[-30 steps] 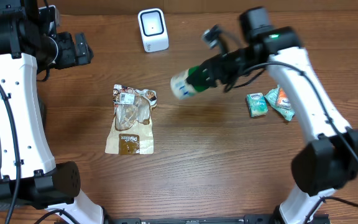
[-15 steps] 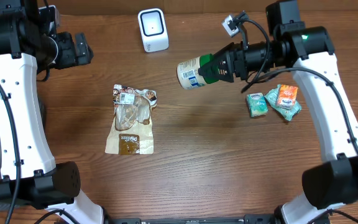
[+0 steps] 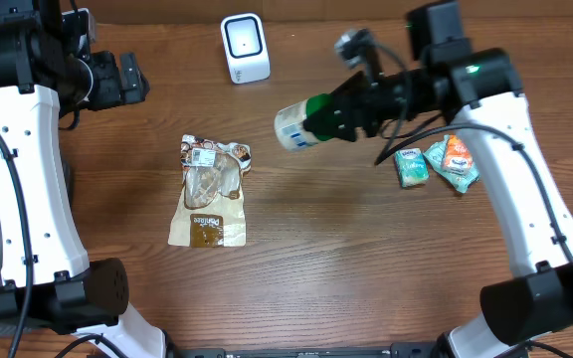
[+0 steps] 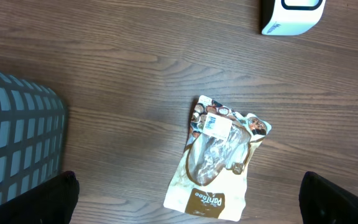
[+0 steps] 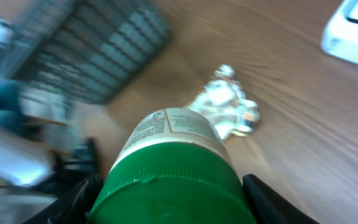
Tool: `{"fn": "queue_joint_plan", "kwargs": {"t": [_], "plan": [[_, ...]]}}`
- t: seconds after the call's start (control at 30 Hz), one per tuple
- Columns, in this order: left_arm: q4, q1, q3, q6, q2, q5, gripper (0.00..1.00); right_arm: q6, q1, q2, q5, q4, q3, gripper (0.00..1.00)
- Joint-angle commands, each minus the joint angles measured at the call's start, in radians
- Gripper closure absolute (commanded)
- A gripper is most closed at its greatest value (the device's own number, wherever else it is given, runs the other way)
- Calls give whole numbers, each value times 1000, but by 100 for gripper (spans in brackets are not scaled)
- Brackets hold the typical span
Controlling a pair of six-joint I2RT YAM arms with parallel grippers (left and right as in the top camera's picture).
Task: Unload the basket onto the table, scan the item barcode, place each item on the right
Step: 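Lift the bottle and carry it toward the scanner, then hold the bottle's label in front of the white scanner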
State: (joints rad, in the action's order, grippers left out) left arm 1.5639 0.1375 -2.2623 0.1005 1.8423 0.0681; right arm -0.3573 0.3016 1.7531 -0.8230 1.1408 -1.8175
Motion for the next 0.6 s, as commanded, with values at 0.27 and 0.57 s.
{"fn": "queue_joint_plan", "kwargs": {"t": [0.27, 0.57], "plan": [[-1, -1, 3, -11, 5, 3, 0, 151, 194, 127, 742, -249, -21, 60], [-1, -1, 3, -11, 5, 3, 0, -36, 204, 236, 897, -607, -21, 57]]}}
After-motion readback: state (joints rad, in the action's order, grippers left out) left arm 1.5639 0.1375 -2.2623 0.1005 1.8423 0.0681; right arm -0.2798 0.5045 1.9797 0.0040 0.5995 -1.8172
